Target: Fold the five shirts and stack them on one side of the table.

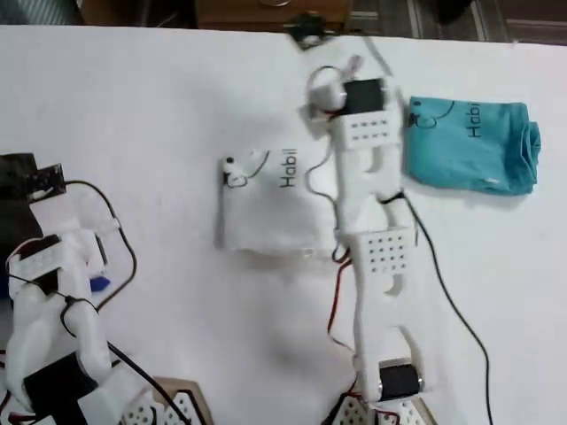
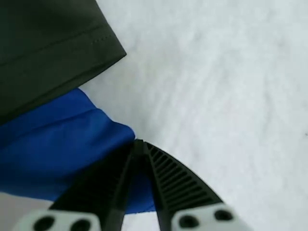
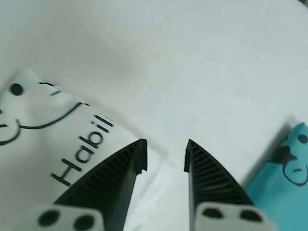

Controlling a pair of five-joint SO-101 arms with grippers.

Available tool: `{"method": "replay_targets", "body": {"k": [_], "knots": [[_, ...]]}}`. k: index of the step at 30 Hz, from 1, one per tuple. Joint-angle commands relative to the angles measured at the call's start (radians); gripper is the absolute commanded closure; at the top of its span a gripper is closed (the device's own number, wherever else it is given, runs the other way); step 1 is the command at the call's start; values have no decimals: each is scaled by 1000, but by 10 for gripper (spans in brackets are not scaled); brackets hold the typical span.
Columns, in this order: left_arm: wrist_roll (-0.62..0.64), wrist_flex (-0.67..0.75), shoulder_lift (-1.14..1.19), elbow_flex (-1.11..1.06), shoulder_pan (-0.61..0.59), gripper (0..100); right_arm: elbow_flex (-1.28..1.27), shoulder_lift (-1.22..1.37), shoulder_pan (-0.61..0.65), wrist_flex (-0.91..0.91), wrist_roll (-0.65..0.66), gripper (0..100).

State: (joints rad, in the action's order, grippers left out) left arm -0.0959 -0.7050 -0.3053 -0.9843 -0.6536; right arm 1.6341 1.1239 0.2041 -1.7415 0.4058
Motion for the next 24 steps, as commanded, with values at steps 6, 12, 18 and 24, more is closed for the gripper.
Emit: {"method": "replay_targets", "body": {"k": [6,12,18,24], "knots": [[9,15,-2,15,11,973,32,222,-45,-13,-3,864],[9,15,-2,15,11,973,35,265,-67,79,-3,862],[9,15,-2,15,11,973,34,148,-79,59,-6,861],[9,15,-2,15,11,973,32,-22,-71,-27,-9,861]]}}
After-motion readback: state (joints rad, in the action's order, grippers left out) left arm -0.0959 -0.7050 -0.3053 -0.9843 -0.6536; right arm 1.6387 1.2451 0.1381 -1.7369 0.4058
